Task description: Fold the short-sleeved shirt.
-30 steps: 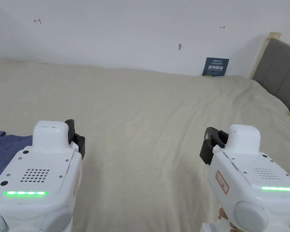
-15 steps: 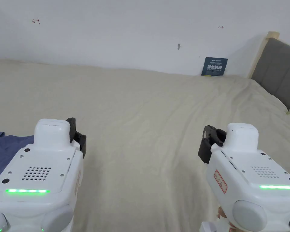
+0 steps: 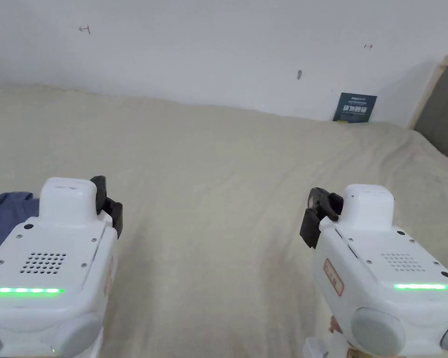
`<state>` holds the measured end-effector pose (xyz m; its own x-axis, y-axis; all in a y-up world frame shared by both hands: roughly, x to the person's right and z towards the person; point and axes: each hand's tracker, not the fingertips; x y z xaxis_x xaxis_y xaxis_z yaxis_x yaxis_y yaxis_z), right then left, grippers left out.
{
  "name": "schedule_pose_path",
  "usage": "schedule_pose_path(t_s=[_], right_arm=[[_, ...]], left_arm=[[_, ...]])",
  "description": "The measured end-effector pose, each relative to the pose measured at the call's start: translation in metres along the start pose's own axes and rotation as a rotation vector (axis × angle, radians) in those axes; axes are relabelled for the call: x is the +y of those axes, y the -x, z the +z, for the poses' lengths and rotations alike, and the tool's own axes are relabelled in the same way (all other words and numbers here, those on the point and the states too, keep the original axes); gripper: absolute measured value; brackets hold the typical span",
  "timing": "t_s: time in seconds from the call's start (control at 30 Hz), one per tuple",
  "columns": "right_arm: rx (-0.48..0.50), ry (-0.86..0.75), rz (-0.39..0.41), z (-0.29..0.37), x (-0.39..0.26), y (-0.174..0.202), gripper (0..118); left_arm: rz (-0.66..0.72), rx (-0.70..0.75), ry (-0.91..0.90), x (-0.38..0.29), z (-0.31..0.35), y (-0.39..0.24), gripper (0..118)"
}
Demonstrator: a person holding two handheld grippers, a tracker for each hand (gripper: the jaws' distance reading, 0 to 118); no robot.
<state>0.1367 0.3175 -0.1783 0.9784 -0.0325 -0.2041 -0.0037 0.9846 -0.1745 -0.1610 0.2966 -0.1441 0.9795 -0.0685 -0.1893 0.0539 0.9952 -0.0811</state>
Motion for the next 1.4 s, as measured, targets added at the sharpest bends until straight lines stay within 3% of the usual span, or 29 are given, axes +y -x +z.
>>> schedule_pose_path(t_s=[0.6, 1.0, 1.03, 1.13, 1.2, 1.27, 1.4], right_arm=[[0.391, 0.028, 0.063, -0.042, -0.005, 0.134, 2], [0.456, 0.058, 0.071, -0.052, -0.010, 0.163, 2], [0.456, 0.060, 0.069, -0.052, -0.010, 0.162, 2], [0.457, 0.071, 0.076, -0.056, -0.009, 0.162, 2], [0.446, 0.072, 0.083, -0.058, -0.009, 0.160, 2], [0.437, 0.076, 0.078, -0.061, -0.008, 0.158, 2], [0.422, 0.084, 0.066, -0.066, -0.005, 0.154, 2]], left_arm=[[0.037, 0.381, 0.034, -0.010, 0.068, 0.120, 0], [0.062, 0.445, 0.075, -0.020, 0.076, 0.142, 1], [0.065, 0.443, 0.076, -0.021, 0.074, 0.142, 9], [0.079, 0.403, 0.110, -0.023, 0.061, 0.147, 62], [0.080, 0.375, 0.128, -0.024, 0.049, 0.150, 72], [0.072, 0.364, 0.153, -0.025, 0.033, 0.153, 96], [0.073, 0.283, 0.206, -0.026, -0.011, 0.168, 117]])
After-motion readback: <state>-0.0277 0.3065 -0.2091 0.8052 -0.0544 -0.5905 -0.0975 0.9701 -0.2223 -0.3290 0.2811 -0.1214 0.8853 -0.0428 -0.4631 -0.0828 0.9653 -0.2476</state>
